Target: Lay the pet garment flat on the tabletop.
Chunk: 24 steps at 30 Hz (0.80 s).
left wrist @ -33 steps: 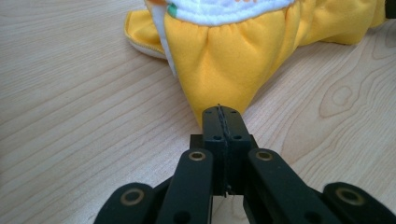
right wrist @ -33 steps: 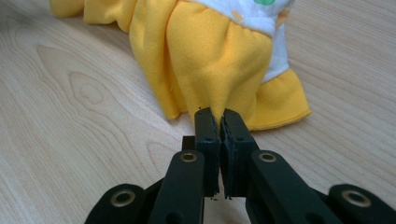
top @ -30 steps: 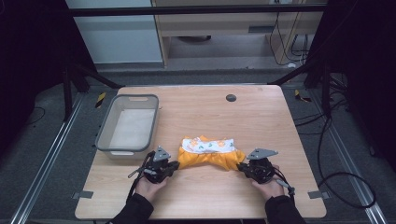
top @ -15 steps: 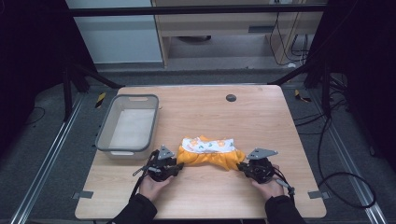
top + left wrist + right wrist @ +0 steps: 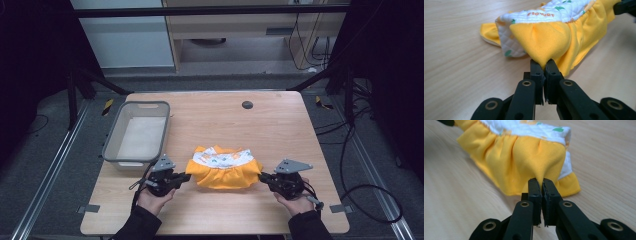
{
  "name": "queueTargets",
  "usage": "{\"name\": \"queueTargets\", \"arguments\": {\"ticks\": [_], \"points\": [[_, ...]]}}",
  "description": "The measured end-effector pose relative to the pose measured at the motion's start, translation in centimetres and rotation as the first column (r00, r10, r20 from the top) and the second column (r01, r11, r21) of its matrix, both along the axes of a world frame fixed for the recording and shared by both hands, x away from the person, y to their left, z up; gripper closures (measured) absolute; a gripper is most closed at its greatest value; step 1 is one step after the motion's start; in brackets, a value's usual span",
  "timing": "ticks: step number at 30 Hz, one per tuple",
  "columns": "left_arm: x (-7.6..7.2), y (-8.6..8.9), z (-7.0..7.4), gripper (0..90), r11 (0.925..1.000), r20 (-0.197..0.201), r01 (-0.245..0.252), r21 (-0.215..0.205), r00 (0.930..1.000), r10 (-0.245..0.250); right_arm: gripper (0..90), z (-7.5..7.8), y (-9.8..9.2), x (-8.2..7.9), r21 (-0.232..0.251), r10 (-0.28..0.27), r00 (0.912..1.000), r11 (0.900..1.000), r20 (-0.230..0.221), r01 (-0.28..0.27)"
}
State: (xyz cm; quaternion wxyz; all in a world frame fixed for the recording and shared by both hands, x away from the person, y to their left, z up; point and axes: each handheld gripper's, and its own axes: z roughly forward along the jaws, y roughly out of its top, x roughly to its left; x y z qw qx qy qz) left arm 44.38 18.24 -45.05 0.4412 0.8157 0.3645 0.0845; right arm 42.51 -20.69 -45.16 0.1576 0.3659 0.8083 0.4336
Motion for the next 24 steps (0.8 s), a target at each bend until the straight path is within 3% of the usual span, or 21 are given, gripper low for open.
{"name": "queueTargets", "arguments": {"ticks": [3,4,6,7,8,10,12,14,16,17,20,24], "points": [[-1.1,0.7,0.8,86.5,0.9994,-0.026,0.023,-0.024,0.9994,-0.024,86.4,0.7,-0.1,-0.9,0.018,0.019,0.9998,1.0,0.006,-0.019],[-2.0,1.1,0.8,86.3,0.9995,-0.046,0.024,-0.022,0.9986,-0.025,86.3,1.0,-0.2,-2.1,0.026,0.053,0.9984,0.998,-0.02,-0.052],[-2.8,1.3,0.0,85.9,0.9993,-0.083,0.03,0.022,0.9962,-0.028,86.2,0.5,-0.2,-2.9,0.01,0.065,0.9967,0.998,-0.05,-0.064],[-2.8,1.3,0.0,85.3,0.9993,-0.083,0.03,0.022,0.9962,-0.028,86.2,0.5,-0.2,-2.9,0.01,0.065,0.9967,0.998,-0.05,-0.064],[-3.4,1.2,-1.4,84.1,0.9974,-0.118,0.042,0.059,0.9923,-0.035,86.0,-1.0,0.0,-3.4,-0.018,0.076,0.992,0.997,-0.1,-0.078],[-3.6,1.0,-2.6,81.1,0.9949,-0.147,0.047,0.09,0.9886,-0.033,85.7,-2.2,0.2,-3.4,-0.051,0.077,0.9877,0.995,-0.136,-0.085],[-3.6,0.8,-3.2,75.0,0.9901,-0.13,0.038,0.135,0.9913,-0.02,84.7,-2.9,0.4,-3.2,-0.072,0.075,0.9843,0.994,-0.16,-0.088],[-3.6,0.7,-3.2,62.1,0.9903,-0.112,0.021,0.137,0.9937,-0.005,80.1,-3.1,0.5,-3.2,-0.083,0.071,0.9876,0.993,-0.14,-0.083],[-3.6,0.7,-3.1,51.4,0.9918,-0.098,0.014,0.127,0.9952,-0.002,78.1,-3.1,0.5,-3.2,-0.085,0.072,0.9887,0.993,-0.132,-0.083],[-3.9,1.0,-2.6,47.1,0.9947,-0.066,-0.004,0.103,0.9978,0.01,73.4,-2.9,0.3,-3.3,-0.071,0.063,0.9916,0.995,-0.113,-0.072],[-4.3,1.7,-1.7,38.9,0.9977,-0.025,-0.022,0.064,0.9994,0.023,66.5,-2.3,-0.1,-3.4,-0.039,0.041,0.9968,0.998,-0.068,-0.044],[-4.3,2.6,-0.1,38.7,0.9972,0.038,-0.069,0.03,0.997,0.068,61.9,-1.1,-1.1,-3.0,0.034,-0.023,0.9997,0.999,0.012,0.023]]}}
